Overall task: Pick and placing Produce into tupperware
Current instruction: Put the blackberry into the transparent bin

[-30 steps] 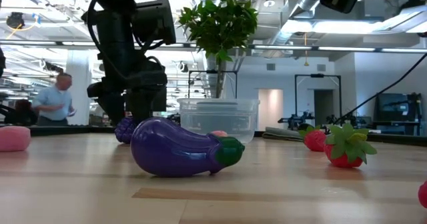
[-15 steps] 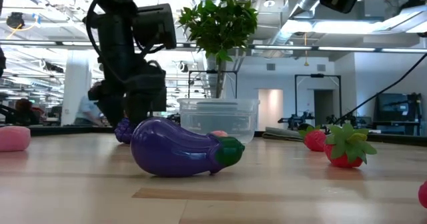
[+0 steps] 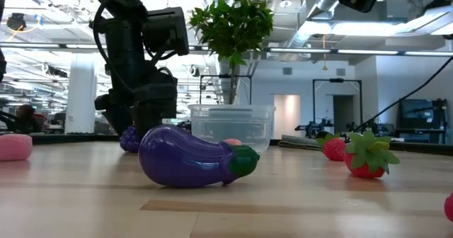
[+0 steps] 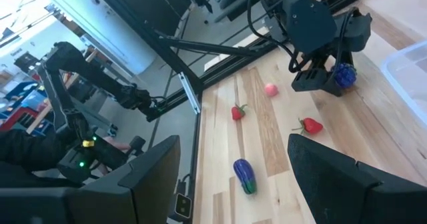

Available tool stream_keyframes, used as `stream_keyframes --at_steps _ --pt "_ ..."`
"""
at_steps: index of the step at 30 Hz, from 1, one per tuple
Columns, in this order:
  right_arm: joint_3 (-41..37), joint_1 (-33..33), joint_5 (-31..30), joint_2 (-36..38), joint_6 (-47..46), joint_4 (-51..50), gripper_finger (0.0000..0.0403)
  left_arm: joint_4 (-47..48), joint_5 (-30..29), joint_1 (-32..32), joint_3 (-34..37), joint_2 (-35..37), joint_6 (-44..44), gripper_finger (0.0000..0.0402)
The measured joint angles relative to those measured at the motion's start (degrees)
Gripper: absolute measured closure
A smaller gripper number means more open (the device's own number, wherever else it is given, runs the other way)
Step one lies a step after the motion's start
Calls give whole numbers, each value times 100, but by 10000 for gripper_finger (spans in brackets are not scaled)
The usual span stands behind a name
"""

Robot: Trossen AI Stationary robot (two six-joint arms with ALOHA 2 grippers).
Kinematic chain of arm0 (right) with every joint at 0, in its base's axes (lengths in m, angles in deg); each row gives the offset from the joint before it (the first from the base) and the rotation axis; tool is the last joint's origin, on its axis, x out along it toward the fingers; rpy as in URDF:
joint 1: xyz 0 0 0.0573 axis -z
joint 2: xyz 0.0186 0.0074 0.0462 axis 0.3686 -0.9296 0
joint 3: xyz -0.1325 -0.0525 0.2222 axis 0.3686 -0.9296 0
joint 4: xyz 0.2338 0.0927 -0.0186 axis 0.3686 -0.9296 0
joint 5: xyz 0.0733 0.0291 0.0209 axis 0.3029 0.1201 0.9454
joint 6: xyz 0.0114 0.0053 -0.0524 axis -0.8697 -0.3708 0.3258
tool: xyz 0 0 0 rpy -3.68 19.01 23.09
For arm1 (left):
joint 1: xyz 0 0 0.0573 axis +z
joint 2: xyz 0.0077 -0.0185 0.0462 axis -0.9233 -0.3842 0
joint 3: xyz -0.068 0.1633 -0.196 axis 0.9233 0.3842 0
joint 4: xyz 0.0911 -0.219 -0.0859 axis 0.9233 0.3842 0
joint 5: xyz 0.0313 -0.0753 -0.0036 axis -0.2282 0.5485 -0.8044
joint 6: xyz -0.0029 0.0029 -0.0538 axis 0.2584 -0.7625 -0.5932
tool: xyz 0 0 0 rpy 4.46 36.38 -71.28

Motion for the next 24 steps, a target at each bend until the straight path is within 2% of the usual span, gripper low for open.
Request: stream_keyframes --at_steps 12,24 --pt "-1 0 0 0 -1 -1 102 -1 -1 0 0 -1 16 141" --pt "-1 0 0 0 -2 -2 102 -2 -160 0 0 0 35 141"
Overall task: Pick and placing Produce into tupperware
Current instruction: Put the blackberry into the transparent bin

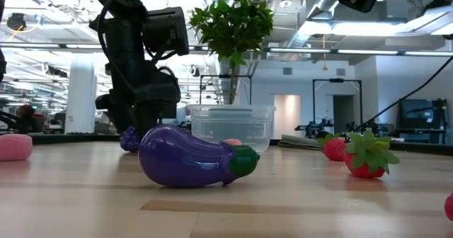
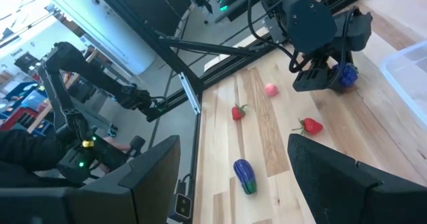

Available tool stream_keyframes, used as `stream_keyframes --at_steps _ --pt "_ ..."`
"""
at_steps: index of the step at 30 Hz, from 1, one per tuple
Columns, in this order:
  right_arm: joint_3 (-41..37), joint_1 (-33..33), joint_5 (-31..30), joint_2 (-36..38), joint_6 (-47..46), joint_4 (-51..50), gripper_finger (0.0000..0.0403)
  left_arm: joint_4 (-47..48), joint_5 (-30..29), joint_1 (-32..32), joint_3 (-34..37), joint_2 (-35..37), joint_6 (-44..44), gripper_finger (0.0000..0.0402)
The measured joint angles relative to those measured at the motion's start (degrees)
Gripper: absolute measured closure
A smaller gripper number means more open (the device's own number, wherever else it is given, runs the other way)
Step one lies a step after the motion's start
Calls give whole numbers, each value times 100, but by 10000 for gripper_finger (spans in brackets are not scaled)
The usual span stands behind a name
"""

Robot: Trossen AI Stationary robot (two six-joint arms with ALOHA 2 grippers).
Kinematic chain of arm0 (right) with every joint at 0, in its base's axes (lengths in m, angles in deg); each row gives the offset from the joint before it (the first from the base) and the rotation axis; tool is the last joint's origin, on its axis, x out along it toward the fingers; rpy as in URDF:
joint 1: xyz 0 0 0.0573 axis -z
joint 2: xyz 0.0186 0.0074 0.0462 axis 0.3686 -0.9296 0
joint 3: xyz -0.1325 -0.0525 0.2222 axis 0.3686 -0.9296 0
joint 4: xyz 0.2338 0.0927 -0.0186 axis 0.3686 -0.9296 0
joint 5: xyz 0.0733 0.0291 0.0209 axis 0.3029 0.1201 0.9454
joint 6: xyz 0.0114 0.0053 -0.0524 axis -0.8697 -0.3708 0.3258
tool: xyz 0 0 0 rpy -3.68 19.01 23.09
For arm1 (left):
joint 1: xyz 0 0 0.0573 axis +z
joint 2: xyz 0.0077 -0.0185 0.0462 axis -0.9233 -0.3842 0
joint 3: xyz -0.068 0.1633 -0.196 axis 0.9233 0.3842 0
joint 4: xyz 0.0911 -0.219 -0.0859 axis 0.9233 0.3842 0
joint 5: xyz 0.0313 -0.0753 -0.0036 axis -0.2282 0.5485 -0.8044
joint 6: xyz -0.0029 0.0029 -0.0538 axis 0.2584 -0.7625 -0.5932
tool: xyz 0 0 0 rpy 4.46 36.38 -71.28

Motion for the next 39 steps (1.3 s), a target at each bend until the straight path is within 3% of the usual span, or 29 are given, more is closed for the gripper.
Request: stream_keyframes --at_steps 16,29,39 --pt "0 0 0 0 -2 0 102 30 -5 -91 -281 0 25 141" --pt "0 -11 20 0 -162 -2 102 1242 -2 -198 -1634 6 810 141" --pt "0 -11 22 0 -205 -2 102 1399 -220 -254 -2647 7 1445 141"
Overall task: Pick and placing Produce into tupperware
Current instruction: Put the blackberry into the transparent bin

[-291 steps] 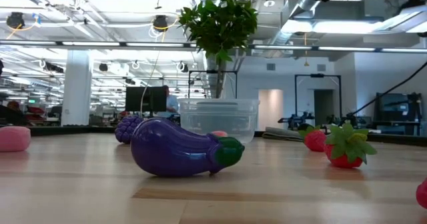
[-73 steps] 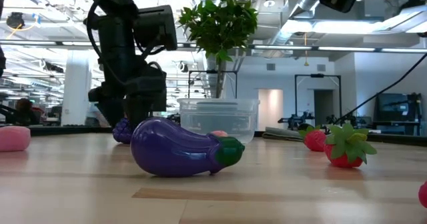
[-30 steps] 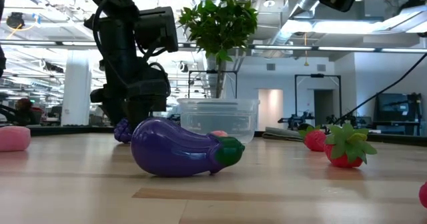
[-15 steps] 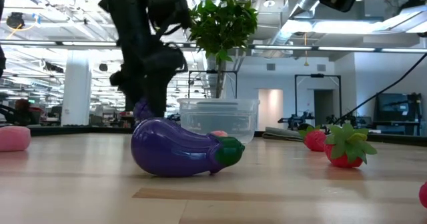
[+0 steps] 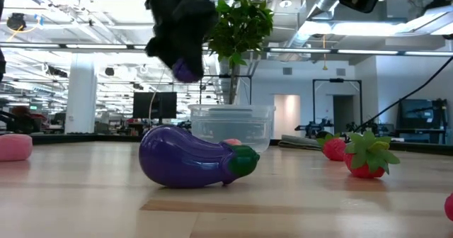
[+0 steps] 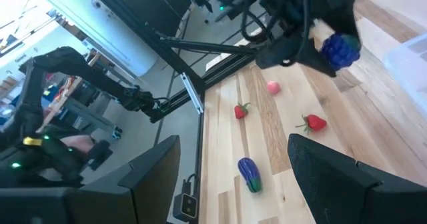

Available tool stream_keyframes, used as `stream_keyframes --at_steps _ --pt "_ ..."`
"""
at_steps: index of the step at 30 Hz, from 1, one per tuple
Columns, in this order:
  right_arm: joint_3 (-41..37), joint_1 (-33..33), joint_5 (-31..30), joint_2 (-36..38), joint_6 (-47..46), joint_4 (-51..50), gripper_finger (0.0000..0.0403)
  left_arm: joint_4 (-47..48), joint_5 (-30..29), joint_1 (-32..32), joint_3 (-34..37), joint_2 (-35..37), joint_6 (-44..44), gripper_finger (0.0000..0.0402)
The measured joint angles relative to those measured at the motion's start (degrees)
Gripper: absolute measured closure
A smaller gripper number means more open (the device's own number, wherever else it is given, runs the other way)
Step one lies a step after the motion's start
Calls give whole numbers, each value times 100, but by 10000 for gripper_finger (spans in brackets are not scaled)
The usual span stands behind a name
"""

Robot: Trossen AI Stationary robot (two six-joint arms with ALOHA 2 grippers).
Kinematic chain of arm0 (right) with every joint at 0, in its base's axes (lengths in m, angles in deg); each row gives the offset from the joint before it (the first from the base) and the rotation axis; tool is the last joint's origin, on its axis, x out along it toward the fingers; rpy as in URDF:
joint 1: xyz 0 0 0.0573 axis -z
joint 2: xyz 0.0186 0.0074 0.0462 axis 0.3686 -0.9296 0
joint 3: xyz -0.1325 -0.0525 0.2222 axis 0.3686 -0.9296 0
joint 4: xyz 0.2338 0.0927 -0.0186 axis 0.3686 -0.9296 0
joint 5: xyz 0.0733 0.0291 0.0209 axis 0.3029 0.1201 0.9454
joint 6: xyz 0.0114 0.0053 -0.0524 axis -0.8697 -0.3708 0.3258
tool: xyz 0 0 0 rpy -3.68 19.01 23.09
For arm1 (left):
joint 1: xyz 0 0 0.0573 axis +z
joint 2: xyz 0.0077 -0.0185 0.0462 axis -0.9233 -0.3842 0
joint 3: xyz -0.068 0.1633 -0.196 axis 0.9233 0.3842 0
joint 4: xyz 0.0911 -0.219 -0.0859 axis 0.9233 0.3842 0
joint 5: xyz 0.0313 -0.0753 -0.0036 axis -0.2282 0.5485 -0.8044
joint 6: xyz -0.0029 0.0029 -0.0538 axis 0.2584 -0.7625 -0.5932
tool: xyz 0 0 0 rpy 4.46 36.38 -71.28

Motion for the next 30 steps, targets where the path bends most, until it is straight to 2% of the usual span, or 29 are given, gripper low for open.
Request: stream_keyframes --at_steps 6,14,23,30 --pt "0 0 0 0 3 0 102 -273 -392 206 -310 2 905 141" --pt "0 0 -2 0 45 1 102 -1183 -253 674 -288 2 1804 141" --pt "1 9 -11 -2 60 1 102 -1483 79 1000 -277 -322 2672 141" --pt "0 7 -45 -7 61 2 102 -1511 29 1001 -275 -680 2806 141"
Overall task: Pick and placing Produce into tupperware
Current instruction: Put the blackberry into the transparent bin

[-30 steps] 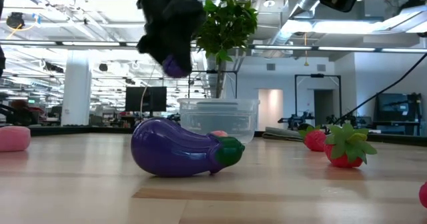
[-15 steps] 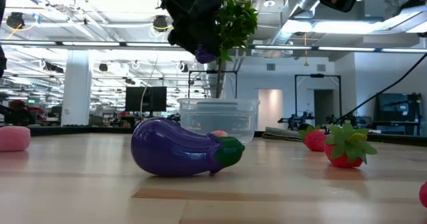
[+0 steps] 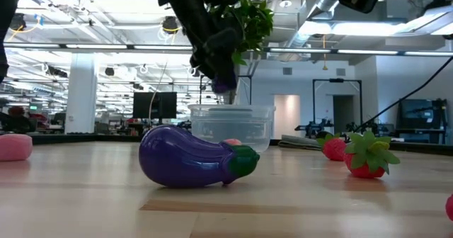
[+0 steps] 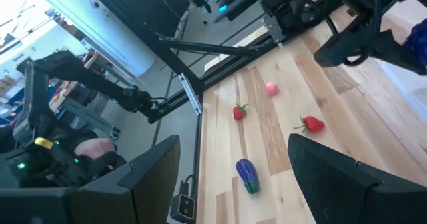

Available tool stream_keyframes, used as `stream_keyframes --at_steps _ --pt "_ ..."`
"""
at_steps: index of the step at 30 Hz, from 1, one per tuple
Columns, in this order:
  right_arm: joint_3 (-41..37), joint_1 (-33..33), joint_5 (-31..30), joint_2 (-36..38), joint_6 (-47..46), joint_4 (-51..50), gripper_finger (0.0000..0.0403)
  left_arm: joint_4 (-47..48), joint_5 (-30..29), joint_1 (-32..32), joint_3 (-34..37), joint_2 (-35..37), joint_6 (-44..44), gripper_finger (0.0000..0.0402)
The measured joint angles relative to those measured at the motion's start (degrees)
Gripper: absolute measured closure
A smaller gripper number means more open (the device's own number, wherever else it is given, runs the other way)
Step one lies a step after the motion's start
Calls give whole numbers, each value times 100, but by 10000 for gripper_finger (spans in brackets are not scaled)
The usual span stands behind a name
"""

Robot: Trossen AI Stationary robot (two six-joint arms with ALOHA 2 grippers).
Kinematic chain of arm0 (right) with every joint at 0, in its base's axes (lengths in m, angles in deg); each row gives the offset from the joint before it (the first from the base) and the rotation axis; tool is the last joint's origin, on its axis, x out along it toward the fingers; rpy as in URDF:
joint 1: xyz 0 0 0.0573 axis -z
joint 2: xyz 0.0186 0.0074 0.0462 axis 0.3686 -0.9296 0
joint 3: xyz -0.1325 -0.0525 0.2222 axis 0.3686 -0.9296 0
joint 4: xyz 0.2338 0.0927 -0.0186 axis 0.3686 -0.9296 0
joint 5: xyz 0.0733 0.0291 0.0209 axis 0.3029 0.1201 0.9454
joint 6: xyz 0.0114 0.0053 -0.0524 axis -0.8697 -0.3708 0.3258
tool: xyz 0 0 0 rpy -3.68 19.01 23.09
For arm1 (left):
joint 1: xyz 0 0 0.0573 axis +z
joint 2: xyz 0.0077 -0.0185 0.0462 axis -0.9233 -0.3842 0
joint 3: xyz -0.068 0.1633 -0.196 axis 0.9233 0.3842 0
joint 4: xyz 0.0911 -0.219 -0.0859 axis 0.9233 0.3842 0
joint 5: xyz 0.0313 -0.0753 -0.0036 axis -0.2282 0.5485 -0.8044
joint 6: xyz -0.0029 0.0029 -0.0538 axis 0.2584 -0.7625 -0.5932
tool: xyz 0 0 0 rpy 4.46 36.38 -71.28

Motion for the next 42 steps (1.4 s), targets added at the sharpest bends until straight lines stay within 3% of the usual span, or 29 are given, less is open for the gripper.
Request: stream_keyframes --at_steps 6,17,42 --pt "1 0 -86 0 0 -2 102 -300 -233 102 -2 9 209 141" --pt "2 4 -87 0 42 -2 102 -280 55 118 13 -220 645 141" --pt "0 4 -132 0 44 -2 102 -314 615 444 11 -292 667 141"
